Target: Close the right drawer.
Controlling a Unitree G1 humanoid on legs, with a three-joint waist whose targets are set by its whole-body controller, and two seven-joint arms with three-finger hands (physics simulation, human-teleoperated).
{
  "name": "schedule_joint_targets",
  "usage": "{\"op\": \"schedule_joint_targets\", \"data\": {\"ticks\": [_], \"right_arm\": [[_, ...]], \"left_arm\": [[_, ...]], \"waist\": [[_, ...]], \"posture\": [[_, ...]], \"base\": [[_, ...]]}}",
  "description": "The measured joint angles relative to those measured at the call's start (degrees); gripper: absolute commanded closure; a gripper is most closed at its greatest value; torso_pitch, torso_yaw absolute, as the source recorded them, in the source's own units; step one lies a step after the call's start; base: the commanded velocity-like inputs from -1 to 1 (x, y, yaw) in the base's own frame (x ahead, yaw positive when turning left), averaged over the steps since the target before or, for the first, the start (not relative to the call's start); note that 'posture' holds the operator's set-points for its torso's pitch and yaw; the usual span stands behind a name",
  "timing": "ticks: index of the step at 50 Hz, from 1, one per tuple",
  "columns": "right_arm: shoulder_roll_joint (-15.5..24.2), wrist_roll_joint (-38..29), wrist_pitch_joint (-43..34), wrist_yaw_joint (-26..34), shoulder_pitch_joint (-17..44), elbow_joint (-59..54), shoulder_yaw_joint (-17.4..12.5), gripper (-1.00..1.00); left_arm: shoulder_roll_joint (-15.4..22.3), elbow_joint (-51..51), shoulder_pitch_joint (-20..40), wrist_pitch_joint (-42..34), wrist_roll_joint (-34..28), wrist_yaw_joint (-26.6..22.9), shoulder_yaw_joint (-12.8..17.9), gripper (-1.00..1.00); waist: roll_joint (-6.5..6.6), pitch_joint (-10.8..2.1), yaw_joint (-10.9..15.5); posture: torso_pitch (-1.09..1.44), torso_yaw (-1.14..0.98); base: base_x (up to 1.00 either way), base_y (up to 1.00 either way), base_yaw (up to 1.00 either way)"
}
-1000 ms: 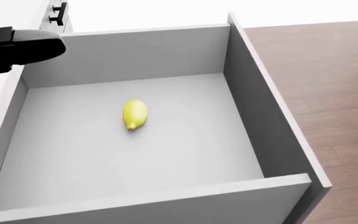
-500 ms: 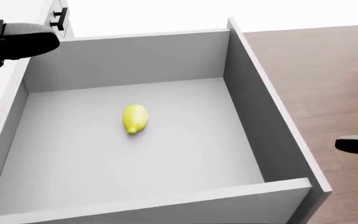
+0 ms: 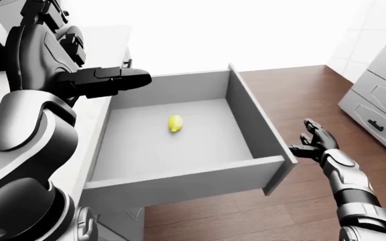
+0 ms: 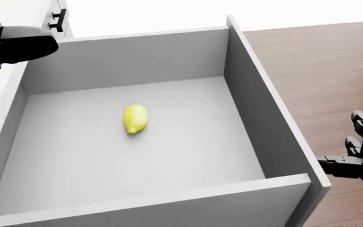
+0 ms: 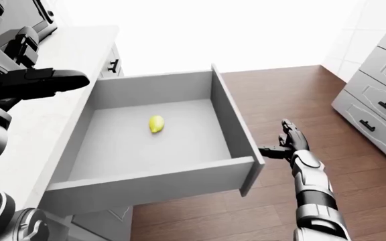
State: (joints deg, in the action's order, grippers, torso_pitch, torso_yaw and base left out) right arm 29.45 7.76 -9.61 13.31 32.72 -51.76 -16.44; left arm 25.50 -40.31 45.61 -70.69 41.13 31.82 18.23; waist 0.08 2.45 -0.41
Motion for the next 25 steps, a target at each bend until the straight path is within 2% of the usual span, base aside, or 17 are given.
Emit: {"op": "schedule_joint_targets", "data": {"ticks": [15, 25], "right_arm": [[-1.7, 0.2, 9.2, -1.3, 5.5, -11.6, 2.3, -1.0], [-3.2, -0.6, 10.8, -1.9, 8.4, -14.9, 3.8, -1.0]], "left_arm": [[0.9, -0.4, -0.3, 0.4, 2.0, 1.2, 0.4, -1.0], [1.7, 0.0, 0.3, 0.5, 3.8, 2.3, 0.6, -1.0]], "waist": [[-0.08, -0.42, -0.6], [0.12, -0.47, -0.9]], "posture": [[0.0, 0.0], [0.0, 0.0]], "base": [[0.0, 0.0, 0.0], [0.0, 0.0, 0.0]]}}
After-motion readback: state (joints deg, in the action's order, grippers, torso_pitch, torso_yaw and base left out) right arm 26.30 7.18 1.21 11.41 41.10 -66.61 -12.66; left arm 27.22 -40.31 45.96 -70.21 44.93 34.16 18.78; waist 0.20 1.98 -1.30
